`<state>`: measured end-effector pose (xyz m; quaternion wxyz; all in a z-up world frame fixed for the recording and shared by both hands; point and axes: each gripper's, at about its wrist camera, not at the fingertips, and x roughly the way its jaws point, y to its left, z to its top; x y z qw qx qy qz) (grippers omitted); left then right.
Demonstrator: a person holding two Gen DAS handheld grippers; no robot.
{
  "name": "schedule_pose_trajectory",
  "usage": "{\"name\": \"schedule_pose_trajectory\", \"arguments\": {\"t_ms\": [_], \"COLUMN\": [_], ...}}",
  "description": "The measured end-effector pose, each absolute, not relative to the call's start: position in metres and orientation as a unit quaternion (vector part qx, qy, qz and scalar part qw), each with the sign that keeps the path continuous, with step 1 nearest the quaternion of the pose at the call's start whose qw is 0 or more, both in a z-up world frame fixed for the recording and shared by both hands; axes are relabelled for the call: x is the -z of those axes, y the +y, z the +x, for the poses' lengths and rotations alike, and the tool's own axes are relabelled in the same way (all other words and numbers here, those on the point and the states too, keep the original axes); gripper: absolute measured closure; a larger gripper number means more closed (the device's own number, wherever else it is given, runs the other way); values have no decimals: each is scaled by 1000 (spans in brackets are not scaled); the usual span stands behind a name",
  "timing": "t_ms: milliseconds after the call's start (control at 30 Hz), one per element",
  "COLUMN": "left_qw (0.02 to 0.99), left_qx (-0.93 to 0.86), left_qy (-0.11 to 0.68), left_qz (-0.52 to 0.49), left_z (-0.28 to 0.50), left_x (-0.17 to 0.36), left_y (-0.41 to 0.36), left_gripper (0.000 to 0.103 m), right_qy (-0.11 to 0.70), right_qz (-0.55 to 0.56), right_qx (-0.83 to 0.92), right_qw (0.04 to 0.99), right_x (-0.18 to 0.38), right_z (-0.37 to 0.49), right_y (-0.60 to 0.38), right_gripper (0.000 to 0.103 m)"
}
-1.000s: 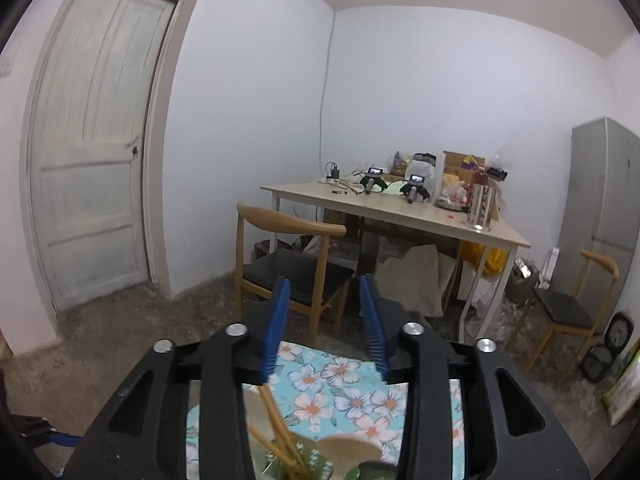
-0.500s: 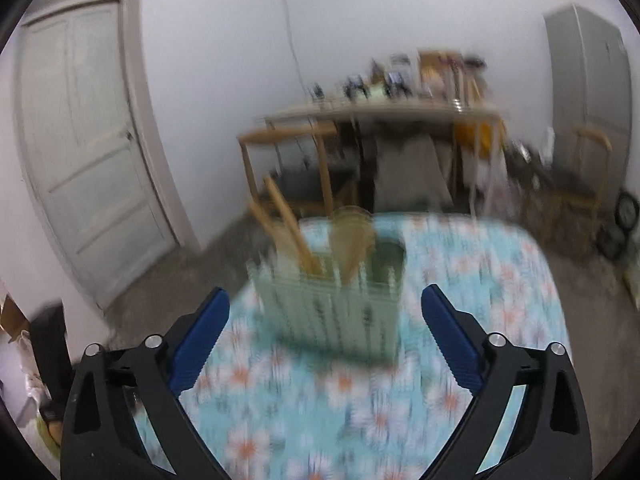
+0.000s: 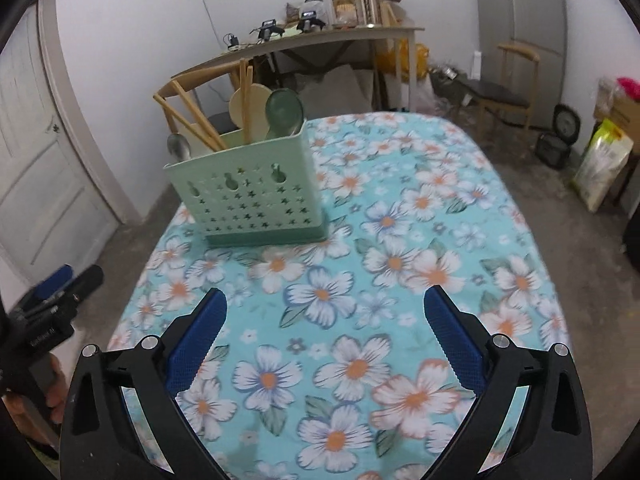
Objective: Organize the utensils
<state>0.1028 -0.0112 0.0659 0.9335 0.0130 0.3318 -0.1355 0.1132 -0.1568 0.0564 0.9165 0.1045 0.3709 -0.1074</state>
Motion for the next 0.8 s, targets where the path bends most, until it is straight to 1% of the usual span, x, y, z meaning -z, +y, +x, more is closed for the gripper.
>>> {"name": "schedule_pose_trajectory", "arguments": {"t_ms": [300,800], "left_qw": [939,941], "left_qx": [92,68], "left_qy": [330,331], "left_qz": [21,27], "left_z": [102,102], "left_x": [-74,-77], "left_y": [-13,-5], "left_gripper": [6,6], "right_qy": [351,351], "right_qz": [44,40], "right_qx": [135,133], "right_qw": [926,926], "right_x": [-58,-62], "right_z": [104,104], "right_y": [-150,-145], "right_gripper": [8,8]}}
